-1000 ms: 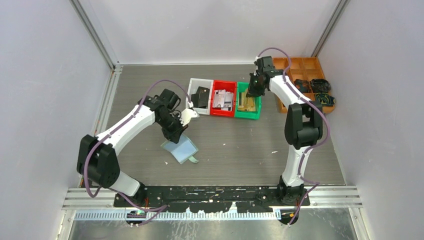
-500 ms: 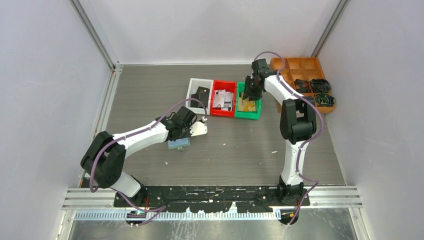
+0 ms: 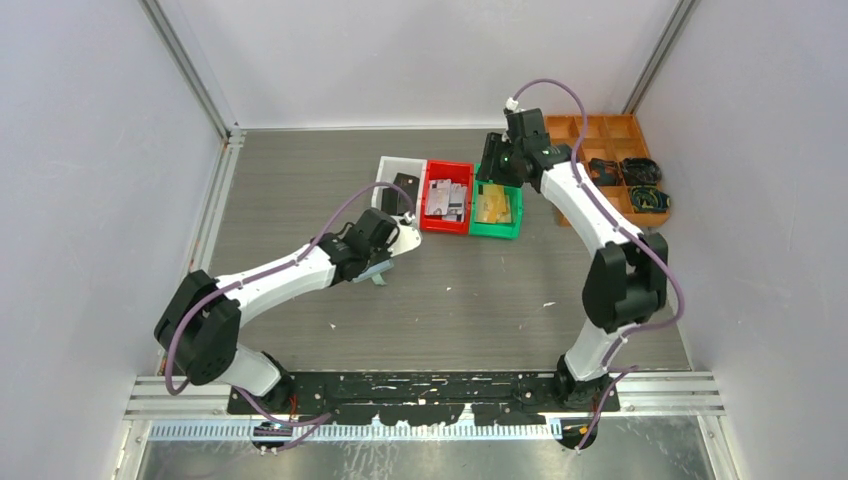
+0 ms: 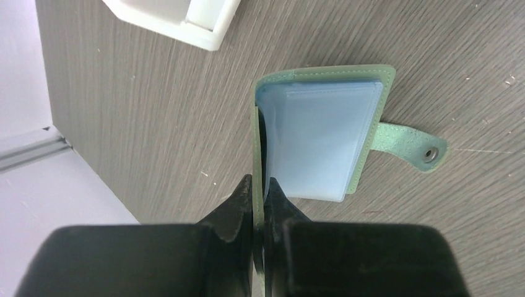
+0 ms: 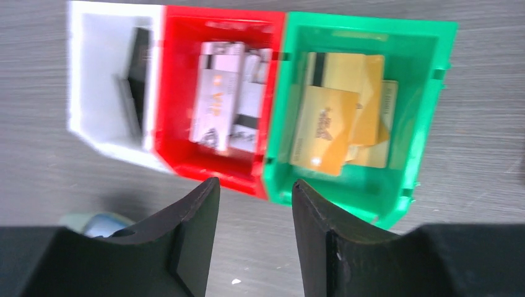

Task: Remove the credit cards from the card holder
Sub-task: Place the credit card in the storage box.

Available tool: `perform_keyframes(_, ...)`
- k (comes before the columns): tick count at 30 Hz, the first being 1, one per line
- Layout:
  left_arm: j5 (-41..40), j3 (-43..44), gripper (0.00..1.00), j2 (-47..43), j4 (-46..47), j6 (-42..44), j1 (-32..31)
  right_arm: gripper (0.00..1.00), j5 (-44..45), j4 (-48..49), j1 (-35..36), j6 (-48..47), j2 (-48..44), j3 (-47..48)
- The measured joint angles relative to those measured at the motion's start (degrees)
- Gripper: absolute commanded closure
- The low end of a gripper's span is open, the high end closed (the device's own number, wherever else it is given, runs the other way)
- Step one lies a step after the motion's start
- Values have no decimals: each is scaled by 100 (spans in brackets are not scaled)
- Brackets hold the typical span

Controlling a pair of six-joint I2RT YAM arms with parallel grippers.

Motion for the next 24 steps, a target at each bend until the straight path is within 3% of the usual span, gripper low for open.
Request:
perform_keyframes(2,-46,-66,75,7,166,59,-42,44,-155,179,52,136,-319,-164)
perform_keyframes(5,46,-35,63,140,46,-138,-81,41,-450,457,116,369,-704,-520)
perform_keyframes(10,807,127,61,361,-616,-1043,-90,38,-796,660,114,715,-1067,-1093)
perform_keyframes(15,1617,243,48,361,-1062,-1867,-96,37,-1047,704,114,940,-1351,-1340)
perform_keyframes(24,2809,254,47,785,-1156,-2455,262,36,-1370,857,114,1165,-1899,-1554)
